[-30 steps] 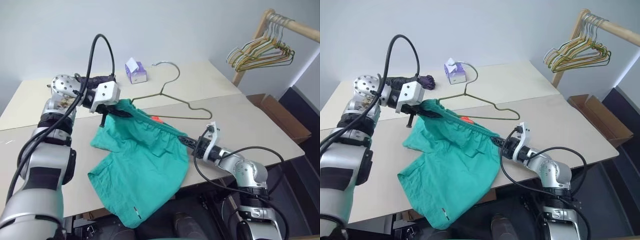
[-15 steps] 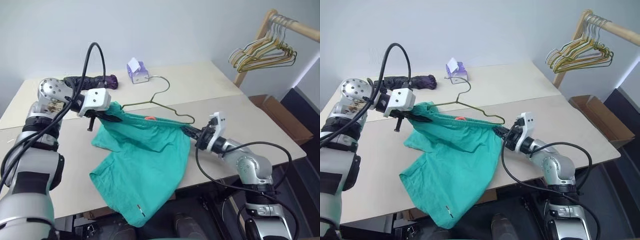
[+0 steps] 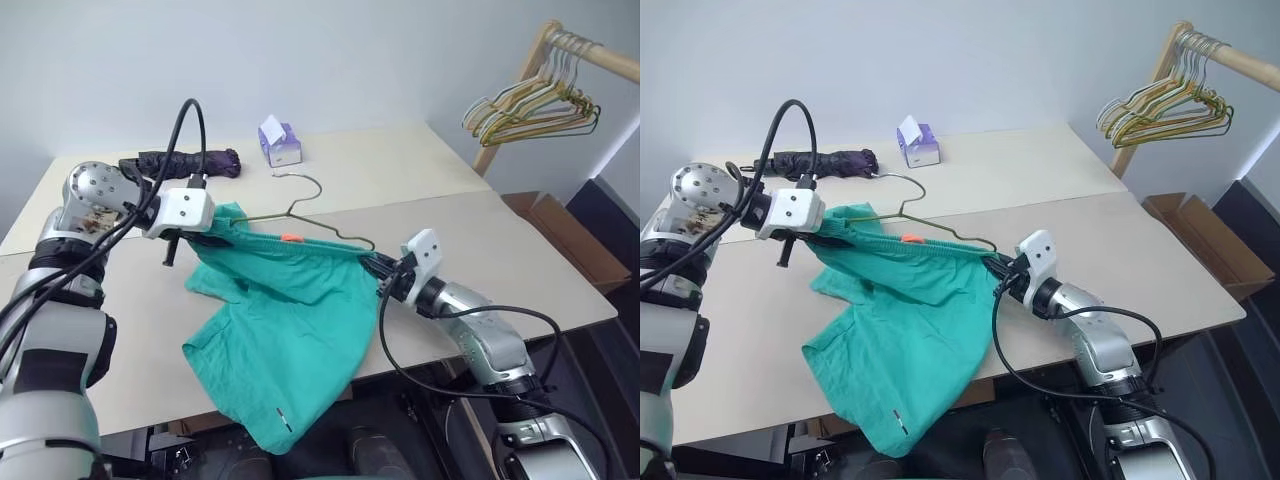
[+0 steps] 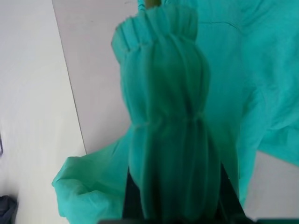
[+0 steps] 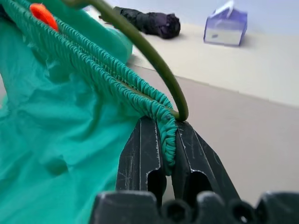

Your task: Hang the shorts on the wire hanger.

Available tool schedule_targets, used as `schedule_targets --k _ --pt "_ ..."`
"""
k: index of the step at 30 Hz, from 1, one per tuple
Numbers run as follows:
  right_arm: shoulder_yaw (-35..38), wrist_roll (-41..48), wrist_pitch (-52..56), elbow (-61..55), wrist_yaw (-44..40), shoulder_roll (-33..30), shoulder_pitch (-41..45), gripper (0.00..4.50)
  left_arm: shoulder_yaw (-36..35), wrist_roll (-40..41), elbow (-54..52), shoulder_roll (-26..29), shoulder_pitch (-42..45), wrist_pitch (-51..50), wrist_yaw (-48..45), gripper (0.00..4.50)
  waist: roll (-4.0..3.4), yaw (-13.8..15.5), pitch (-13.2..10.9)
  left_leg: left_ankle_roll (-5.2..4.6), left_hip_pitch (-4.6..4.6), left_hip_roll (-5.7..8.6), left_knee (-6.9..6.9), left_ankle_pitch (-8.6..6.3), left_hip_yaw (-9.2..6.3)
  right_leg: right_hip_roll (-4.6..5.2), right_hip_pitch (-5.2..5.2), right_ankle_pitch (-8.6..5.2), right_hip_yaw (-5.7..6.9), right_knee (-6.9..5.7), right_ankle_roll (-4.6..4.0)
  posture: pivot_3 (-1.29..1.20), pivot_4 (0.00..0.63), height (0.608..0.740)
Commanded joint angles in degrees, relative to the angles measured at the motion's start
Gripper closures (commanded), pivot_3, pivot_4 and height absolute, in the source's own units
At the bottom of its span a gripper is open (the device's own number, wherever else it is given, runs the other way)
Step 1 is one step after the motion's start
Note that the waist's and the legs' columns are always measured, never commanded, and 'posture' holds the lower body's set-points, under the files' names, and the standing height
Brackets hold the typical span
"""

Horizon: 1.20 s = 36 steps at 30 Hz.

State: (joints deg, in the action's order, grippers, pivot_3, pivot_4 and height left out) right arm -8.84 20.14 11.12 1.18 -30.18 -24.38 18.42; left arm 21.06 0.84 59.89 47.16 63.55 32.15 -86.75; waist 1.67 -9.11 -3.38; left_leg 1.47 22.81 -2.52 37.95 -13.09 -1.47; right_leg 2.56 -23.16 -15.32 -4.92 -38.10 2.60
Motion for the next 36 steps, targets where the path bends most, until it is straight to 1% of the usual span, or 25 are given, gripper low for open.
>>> schedule_targets --k 1,4,8,11,13,15,18,21,22,26,29,32,36 --pt "13.77 -6.0 -1.5 10.78 9.69 -8.13 -3.93 4.42 -1.98 -5.26 7.68 12.49 0.87 -2.86 -2.33 4.5 0.01 -0.02 0.01 0.0 0.0 0.0 0.0 0.0 0.0 0.0 0.0 0.0 0.0 0.0 0.0 -0.09 0.0 0.74" --pt "14.51 -5.78 -1.97 11.85 9.91 -7.96 -4.62 4.42 -1.59 -5.32 7.5 13.12 0.4 -2.33 -4.71 4.5 0.01 0.04 0.01 0.0 -0.02 0.0 0.0 0.0 0.0 0.0 0.01 0.0 -0.01 -0.01 0.0 -0.09 0.0 0.74" --pt "14.78 -6.22 -2.85 13.35 10.56 -8.21 -5.44 4.42 -0.67 -6.98 7.85 14.0 -0.02 -0.21 -3.18 4.5 0.01 0.06 0.01 0.0 -0.01 0.01 0.0 0.0 0.0 0.01 0.01 0.0 -0.01 0.0 -0.01 -0.09 0.0 0.74" --pt "14.53 -7.09 -3.36 14.82 11.33 -8.3 -6.02 4.42 -1.4 -5.87 8.54 13.85 0.63 -1.46 -3.49 4.5 0.01 0.05 0.01 0.0 -0.02 0.0 0.0 0.0 0.0 0.0 0.01 0.0 -0.01 -0.01 -0.01 -0.1 0.0 0.74" --pt "14.24 -8.28 -4.05 15.87 12.29 -8.4 -6.26 4.42 -2.3 -3.92 8.88 13.54 1.22 -3.88 -5.03 4.5 0.02 0.01 0.01 0.0 -0.02 0.0 0.0 0.0 0.0 0.0 0.02 0.0 -0.01 -0.01 -0.01 -0.1 0.0 0.74" --pt "13.92 -9.72 -5.14 17.18 13.85 -8.71 -6.25 4.42 -1.62 -1.39 8.51 13.53 1.28 -6.38 -5.71 4.5 0.01 -0.09 0.01 0.0 -0.03 0.0 0.0 0.0 0.0 0.0 0.02 0.0 -0.01 -0.01 -0.01 -0.1 0.0 0.74" --pt "13.36 -12.63 -7.04 19.94 16.93 -9.19 -5.25 4.42 2.71 5.19 4.8 14.42 -0.89 -9.79 -5.75 4.5 0.01 -0.37 0.01 0.0 -0.02 0.01 0.0 0.0 -0.01 0.01 0.02 0.0 -0.01 -0.01 0.0 -0.1 0.0 0.74" --pt "15.76 -5.49 -3.16 16.95 11.28 -7.91 -4.72 4.42 6.71 11.91 0.09 15.29 -3.28 -12.61 -5.75 4.5 0.02 -0.66 0.01 0.0 -0.04 -0.01 0.0 0.0 -0.01 0.01 0.05 0.0 -0.02 -0.02 0.0 -0.1 0.003 0.74" --pt "16.27 -1.94 -0.61 15.23 7.98 -7.97 -4.87 4.42 7.74 13.76 -1.15 15.56 -3.68 -13.49 -5.75 4.5 0.02 -0.73 0.01 0.0 -0.03 -0.01 0.0 0.0 -0.02 0.0 0.03 0.0 -0.03 -0.03 0.0 -0.1 0.003 0.74" --pt "16.43 8.95 6.75 11.31 -1.55 -9.75 -5.75 4.42 10.08 20.8 -5.51 16.2 -4.14 -18.01 -5.75 4.5 0.02 -1.24 0.01 0.0 -0.03 -0.03 0.0 0.0 -0.05 -0.02 0.03 0.01 -0.02 -0.03 -0.01 -0.1 0.0 0.74" --pt "16.18 13.54 11.79 10.99 -4.46 -11.59 -5.54 4.42 11.51 24.43 -8.0 16.91 -4.32 -20.27 -5.75 4.5 0.03 -0.81 0.02 0.0 -0.08 -0.02 0.01 0.0 -0.06 0.0 0.1 0.0 0.01 -0.02 -0.01 -0.1 0.0 0.74" --pt "16.46 16.52 16.84 13.05 -4.61 -13.07 -4.08 4.42 12.28 27.24 -9.54 17.41 -4.3 -21.74 -5.75 4.5 0.03 -0.73 0.02 0.0 -0.12 -0.03 0.01 0.0 -0.04 -0.01 0.12 0.0 0.01 -0.02 0.0 -0.1 0.0 0.74" --pt "15.94 18.34 17.27 11.93 -8.89 -13.97 -4.95 4.42 11.93 29.68 -10.97 16.87 -4.42 -23.09 -5.75 4.5 0.03 -0.76 0.02 0.0 -0.09 -0.02 0.01 0.0 -0.02 -0.02 0.08 0.0 -0.01 0.0 0.0 -0.11 0.0 0.74"
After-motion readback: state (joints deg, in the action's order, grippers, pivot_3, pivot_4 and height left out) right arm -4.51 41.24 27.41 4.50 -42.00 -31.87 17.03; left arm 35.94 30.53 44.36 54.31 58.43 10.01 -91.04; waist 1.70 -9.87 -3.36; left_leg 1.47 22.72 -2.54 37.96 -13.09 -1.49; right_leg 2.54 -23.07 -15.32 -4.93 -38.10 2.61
